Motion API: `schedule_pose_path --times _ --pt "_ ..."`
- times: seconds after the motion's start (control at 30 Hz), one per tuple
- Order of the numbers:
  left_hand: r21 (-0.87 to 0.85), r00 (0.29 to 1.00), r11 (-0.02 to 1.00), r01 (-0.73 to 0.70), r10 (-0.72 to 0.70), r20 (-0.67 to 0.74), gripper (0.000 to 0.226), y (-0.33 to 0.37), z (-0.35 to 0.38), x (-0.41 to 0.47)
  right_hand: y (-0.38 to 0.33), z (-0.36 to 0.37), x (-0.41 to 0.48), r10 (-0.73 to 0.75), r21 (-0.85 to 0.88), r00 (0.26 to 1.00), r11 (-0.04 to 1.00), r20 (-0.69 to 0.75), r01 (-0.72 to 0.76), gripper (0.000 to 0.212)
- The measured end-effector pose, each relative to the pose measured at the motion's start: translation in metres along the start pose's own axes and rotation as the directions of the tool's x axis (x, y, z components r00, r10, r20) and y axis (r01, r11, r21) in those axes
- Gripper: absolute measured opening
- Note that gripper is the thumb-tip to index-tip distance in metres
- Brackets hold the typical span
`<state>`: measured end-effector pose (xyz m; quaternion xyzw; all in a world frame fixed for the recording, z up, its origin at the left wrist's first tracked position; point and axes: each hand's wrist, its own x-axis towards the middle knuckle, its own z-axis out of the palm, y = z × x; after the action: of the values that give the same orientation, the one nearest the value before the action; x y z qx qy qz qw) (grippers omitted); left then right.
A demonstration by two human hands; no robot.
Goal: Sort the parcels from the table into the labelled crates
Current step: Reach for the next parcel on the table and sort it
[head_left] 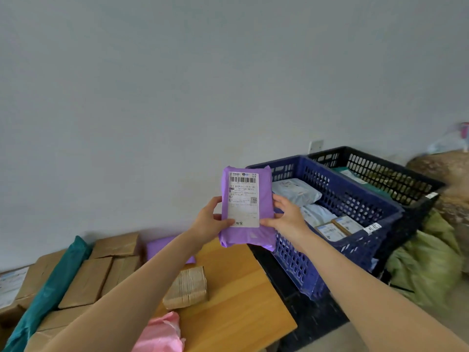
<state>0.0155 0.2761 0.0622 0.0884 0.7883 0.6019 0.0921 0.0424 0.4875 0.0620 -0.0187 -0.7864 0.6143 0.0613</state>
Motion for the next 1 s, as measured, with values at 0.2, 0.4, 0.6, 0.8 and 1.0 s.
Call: schedule_pose_path --times 0.2,0.4,0.6,0.8,1.0 --pt "-0.007 0.988 1.000 -0.020 0.021 0.153 0.052 0.017 0.064 0.013 0.021 -0.061 -0.024 0.037 0.003 0.992 0.999 -0.124 -0.037 0.073" --pt "-0.037 0.968 0.999 -0.026 0.034 0.249 0.050 0.039 0.133 0.028 0.039 -0.130 -0.039 0.058 0.013 0.964 0.998 -0.261 -0.056 0.067" --pt "-0.067 0.948 0.997 -0.037 0.056 0.314 0.053 0.067 0.221 0.036 0.060 -0.218 -0.056 0.056 0.026 0.946 0.998 -0.320 -0.050 0.065" --pt "-0.038 0.952 0.997 -0.070 0.078 0.296 0.053 0.099 0.312 0.045 0.079 -0.308 -0.064 0.043 0.036 0.953 0.999 -0.300 -0.034 0.072" --pt "-0.017 0.951 0.997 -0.076 0.077 0.301 0.047 0.122 0.391 0.052 0.100 -0.386 -0.072 0.032 0.053 0.951 0.998 -0.307 -0.017 0.079"
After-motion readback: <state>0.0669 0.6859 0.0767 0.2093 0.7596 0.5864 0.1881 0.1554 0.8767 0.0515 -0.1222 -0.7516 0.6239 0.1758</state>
